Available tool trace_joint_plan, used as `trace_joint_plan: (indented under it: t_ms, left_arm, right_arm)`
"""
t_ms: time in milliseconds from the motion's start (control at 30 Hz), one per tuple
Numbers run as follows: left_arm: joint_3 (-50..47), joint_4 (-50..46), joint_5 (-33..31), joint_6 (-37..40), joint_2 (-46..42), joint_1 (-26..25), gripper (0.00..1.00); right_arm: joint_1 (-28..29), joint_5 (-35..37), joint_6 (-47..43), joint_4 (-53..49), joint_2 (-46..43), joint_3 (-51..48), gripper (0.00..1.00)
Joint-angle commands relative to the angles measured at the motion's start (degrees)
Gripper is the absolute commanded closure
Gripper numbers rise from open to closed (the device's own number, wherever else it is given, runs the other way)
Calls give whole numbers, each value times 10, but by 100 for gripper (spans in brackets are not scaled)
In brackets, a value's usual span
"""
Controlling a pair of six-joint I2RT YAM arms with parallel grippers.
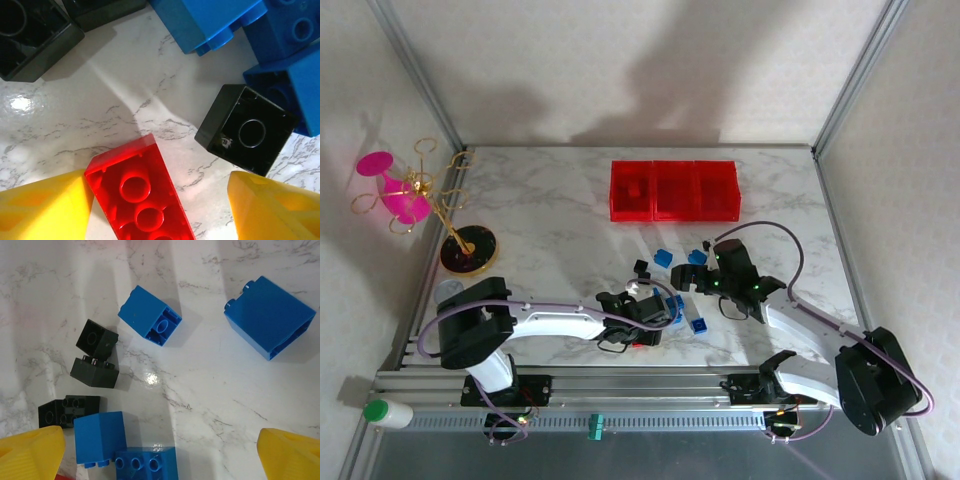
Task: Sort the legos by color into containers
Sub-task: Pick up the lego from the middle-left of the table.
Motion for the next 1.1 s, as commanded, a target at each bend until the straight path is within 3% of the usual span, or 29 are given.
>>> trace_joint_plan:
  t_ms: [0, 367, 633, 867, 1067]
  left_arm:
    - [1, -21, -19, 1, -1, 0, 33]
    - [-38, -19, -16, -22, -22, -7, 48]
    - [-35, -21, -29, -16, -35, -6, 66]
    - [-8, -57, -71, -3, -70, 10, 68]
    - [51, -82, -113, 54, -109, 85, 68]
  right_arm:
    - [-8, -8, -9, 1, -9, -8, 1]
    - [-11, -20, -6, 15, 6, -6, 1]
    - [-11, -19, -4, 17, 8, 0, 1]
    - [-11, -16, -1, 23, 6, 13, 1]
    - [-12, -10, 1, 32, 8, 36, 1]
